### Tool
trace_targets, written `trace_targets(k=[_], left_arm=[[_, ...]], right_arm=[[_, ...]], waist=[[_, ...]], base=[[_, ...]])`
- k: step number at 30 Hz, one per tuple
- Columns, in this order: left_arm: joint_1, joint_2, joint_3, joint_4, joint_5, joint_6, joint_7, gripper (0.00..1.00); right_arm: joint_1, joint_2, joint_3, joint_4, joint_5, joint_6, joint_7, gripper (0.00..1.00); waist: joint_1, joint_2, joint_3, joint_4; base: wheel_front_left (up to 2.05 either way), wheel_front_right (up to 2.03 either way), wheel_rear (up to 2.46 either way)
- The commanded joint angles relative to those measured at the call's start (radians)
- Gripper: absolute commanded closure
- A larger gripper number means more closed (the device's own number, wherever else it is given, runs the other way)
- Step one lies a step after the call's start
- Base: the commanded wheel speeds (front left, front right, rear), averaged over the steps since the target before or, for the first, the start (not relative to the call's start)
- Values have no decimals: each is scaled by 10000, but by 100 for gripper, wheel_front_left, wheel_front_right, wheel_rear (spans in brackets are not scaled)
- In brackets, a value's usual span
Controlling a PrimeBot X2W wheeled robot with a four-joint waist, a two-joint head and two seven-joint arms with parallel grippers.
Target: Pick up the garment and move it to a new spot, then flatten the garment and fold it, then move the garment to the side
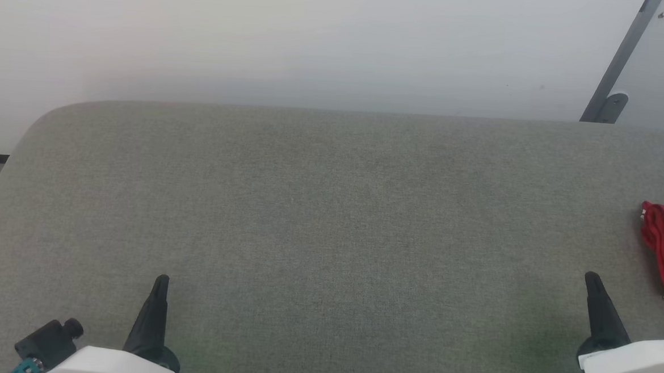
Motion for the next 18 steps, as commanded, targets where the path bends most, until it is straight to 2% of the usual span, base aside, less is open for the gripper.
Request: trace_targets(k=[1, 18], left_arm=[[-269, 31, 83, -72, -380, -9, 70, 100], [-663, -118, 258, 163, -2254, -13, 596, 100]], right_arm=[[-254, -8, -41, -88, 315, 3, 73, 100], [-505, 248, -43, 77, 2089, 3, 477, 100]], waist=[[0, -1, 2, -5], [0, -1, 20, -70]], base=[[0, 0, 0], [0, 0, 0]])
